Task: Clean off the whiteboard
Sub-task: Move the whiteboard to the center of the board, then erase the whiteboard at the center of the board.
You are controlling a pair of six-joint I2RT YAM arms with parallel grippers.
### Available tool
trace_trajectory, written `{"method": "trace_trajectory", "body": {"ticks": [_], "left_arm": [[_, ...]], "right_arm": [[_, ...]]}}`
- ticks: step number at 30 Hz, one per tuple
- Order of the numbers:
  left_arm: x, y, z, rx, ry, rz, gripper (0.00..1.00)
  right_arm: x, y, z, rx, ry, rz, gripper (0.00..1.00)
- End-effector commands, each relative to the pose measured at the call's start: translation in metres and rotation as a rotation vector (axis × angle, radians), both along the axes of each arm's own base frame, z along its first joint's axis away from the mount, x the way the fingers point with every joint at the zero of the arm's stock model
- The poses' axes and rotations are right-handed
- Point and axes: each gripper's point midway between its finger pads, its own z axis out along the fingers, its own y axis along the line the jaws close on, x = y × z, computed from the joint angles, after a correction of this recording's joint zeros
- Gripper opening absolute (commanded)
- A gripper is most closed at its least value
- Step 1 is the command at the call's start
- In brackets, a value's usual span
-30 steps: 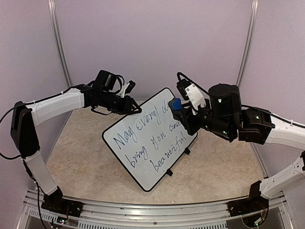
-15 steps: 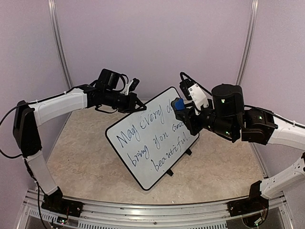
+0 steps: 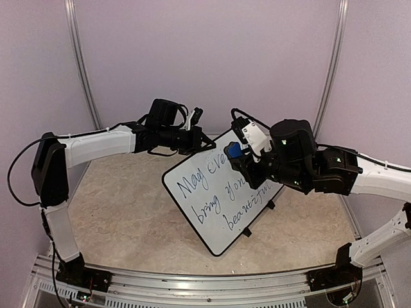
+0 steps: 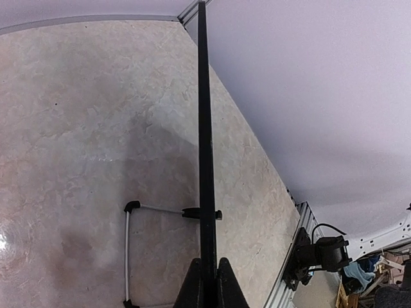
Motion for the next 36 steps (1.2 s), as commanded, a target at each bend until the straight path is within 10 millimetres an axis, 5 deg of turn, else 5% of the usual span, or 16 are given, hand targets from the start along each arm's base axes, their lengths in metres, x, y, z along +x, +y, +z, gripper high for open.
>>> {"method": "trace_trajectory", "body": {"ticks": [1, 6, 13, 24, 36], "left_arm": [[0.007, -0.026, 0.008, -0.048, -0.018, 0.012, 0.0], [0.008, -0.04, 0.0, -0.036, -0.01, 0.002, 0.0], [0.003, -0.033, -0.005, -0.012, -0.024, 0.001, 0.0], [-0.005, -0.032, 0.006, -0.066, -0.024, -0.01, 0.0], [-0.012, -0.029, 0.007, -0.097, -0.049, -0.033, 0.0]], "right_arm": [[0.001, 0.013, -0.006, 0.0, 0.025, 0.021, 0.29], [0.001, 0.035, -0.026, -0.042, 0.068, 0.067, 0.29], [0.006, 0.069, -0.055, -0.079, 0.129, 0.113, 0.28], [0.002, 0.103, -0.041, 0.074, -0.013, 0.213, 0.25], [0.001, 0.144, -0.055, 0.056, -0.08, 0.293, 0.26]]}}
